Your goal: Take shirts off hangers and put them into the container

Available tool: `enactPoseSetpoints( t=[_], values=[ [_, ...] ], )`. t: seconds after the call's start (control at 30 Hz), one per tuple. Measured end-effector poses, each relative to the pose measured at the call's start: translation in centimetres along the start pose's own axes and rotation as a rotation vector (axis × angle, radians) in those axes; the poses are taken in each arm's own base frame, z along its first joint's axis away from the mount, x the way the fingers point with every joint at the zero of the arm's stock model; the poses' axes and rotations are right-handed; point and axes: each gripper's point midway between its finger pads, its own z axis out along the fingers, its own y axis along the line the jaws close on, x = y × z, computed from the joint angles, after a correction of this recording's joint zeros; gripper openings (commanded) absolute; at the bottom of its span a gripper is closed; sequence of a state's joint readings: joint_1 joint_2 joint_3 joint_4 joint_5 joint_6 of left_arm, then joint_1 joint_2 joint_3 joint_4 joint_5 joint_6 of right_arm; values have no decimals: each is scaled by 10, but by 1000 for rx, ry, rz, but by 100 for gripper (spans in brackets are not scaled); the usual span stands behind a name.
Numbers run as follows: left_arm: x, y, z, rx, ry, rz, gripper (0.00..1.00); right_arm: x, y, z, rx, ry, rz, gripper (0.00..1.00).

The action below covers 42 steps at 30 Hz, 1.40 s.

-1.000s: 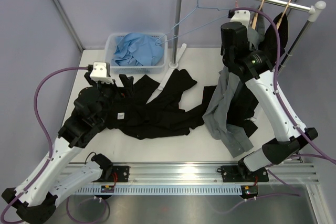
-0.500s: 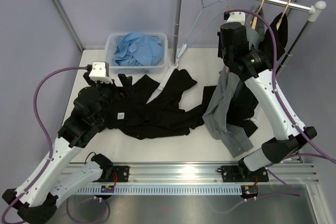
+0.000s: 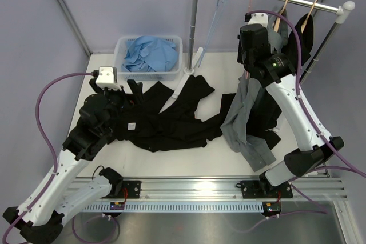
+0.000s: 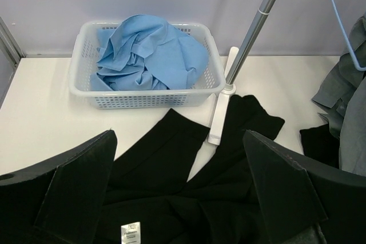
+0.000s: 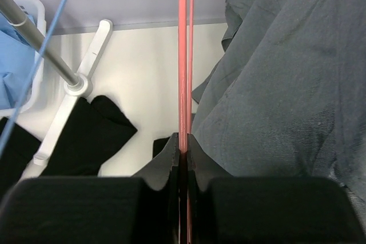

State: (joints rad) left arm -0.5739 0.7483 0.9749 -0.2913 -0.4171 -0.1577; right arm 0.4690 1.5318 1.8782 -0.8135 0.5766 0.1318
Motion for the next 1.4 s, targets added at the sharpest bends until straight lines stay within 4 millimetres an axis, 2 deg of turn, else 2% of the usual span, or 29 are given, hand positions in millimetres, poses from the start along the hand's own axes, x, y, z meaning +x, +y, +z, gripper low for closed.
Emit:
enactPoseSetpoints(
  t=[0.2, 0.23, 0.3, 0.33, 0.4, 0.5, 0.6, 0.73, 0.87, 0.97, 1.1, 1.27, 1.3, 1.4],
  values=[
    [0, 1, 0, 0, 0, -1, 99, 6, 10, 2, -47, 20, 21, 39],
    [0, 0, 1, 1, 1, -1, 99, 7, 12, 2, -57, 23, 24, 47],
    [1, 0, 1, 4, 5, -4, 99, 7, 15, 1, -73, 25, 30, 57],
    [2, 0, 2, 2, 7, -4, 99, 6, 16, -2, -88, 24, 36, 67],
    [4, -1, 4, 2, 16, -4, 99, 4, 17, -9, -112, 17, 50, 77],
    [11, -2, 9, 1, 41, -3, 99, -4, 12, -31, -160, -15, 83, 93],
    [21, -5, 14, 2, 86, -2, 99, -16, 2, -63, -219, -71, 121, 99],
    [34, -17, 20, 44, 145, -24, 99, -24, -13, -113, -322, -172, 176, 100],
    [49, -35, 25, 105, 209, -72, 99, -10, -28, -148, -388, -233, 201, 99],
    [65, -55, 26, 157, 263, -90, 99, 6, -35, -159, -406, -252, 209, 99],
    [105, -90, 21, 238, 373, -80, 99, 39, -31, -158, -447, -228, 210, 99],
    [188, -125, 13, 288, 561, 17, 99, 84, -11, -143, -520, -134, 200, 99],
    [211, -129, 10, 293, 613, 48, 99, 91, -7, -141, -531, -114, 198, 100],
    [255, -139, 5, 303, 702, 103, 99, 108, 2, -136, -563, -68, 184, 99]
  ],
)
